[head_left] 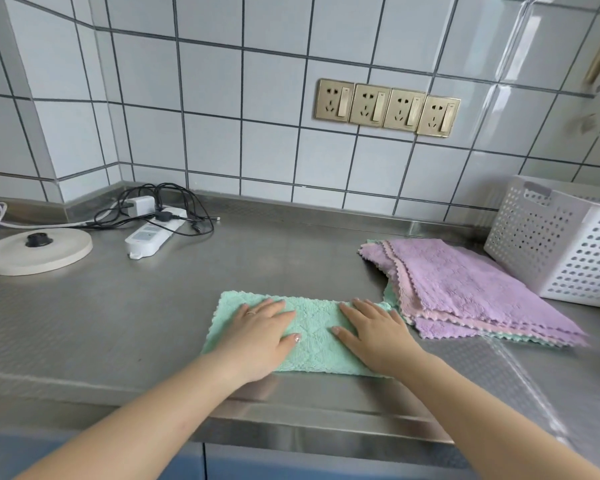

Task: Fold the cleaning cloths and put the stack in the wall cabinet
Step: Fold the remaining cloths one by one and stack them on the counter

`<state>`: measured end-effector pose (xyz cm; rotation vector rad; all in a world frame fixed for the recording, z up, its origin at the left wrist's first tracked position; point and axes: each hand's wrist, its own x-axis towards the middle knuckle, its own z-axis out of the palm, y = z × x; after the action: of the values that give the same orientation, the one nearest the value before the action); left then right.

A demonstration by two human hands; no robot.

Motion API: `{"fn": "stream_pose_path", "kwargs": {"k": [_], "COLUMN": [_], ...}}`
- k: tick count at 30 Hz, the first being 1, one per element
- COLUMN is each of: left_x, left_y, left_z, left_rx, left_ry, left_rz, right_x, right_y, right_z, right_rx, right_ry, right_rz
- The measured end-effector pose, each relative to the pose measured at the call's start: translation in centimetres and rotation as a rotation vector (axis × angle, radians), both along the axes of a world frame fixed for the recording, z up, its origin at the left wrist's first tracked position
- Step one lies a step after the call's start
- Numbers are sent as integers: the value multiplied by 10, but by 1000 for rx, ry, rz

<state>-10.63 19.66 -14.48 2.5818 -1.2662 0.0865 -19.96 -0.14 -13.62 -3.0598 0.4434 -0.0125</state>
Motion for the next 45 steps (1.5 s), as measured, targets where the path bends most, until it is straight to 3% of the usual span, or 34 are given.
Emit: {"fn": "stream_pose_path", "kwargs": {"k": [3,5,9,18,27,31,35,37,41,45], "left_x": [-16,-27,-32,-21,16,9,-18,-26,-25,-26], "left_y": [4,7,8,48,75,82,98,103,105,99], "left_z": [9,13,10,3,14,17,13,6,-10,-16], "left_rx": [-197,-172,-119,-122,12,31,146,243,177,10], "left_ry": [6,-20,-216,-358,-250,-150,-5,-67,-308,-278], "left_rz": [-168,-256,-323,-302,-282,-317,-458,-488,-505,-489], "right_x": [9,16,24,0,-36,-52,-77,-87,-94,-92], "right_y": [6,15,24,25,45,33,16,12,5,11], "right_z": [9,14,18,25,27,20,15,10,2,-6], "right_rx": [31,95,120,49,143,39,40,-39,-302,-237], "right_ry": [-124,-167,-79,-22,-72,-180,-131,-86,-50,-223], "right_rz": [132,226,268,254,352,567,695,752,808,786]}}
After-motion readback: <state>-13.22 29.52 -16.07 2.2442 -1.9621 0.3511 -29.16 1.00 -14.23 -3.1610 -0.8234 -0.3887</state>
